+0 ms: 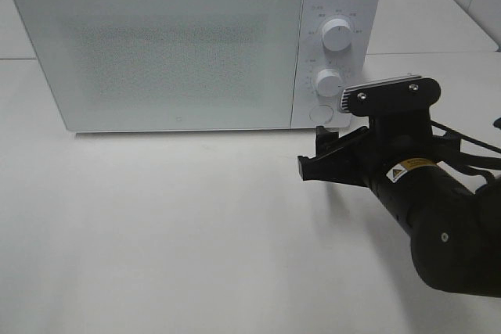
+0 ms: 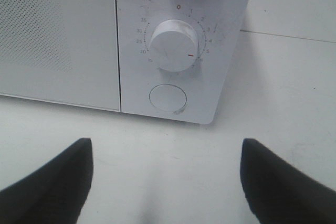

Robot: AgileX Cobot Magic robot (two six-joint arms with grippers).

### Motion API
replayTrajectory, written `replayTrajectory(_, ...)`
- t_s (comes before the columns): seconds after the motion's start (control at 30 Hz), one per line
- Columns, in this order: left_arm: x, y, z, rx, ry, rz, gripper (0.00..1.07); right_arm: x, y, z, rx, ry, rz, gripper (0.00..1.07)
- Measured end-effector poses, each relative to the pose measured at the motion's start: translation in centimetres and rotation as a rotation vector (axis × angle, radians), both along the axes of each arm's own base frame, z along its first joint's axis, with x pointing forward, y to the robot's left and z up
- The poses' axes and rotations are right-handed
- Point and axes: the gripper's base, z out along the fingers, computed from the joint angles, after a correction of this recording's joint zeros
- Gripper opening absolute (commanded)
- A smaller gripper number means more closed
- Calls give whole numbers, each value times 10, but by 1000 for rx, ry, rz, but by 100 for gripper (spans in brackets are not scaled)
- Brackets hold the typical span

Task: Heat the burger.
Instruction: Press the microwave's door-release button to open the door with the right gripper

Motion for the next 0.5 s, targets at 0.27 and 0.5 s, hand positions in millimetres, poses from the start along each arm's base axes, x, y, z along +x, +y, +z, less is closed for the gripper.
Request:
replayTrajectory(0.27, 0, 0, 0, 0, 0, 0, 98, 4, 3, -1, 53, 0, -23, 73)
replayTrajectory(0.5, 0, 0, 0, 0, 0, 0, 98, 4, 4, 0, 271, 13, -102, 66)
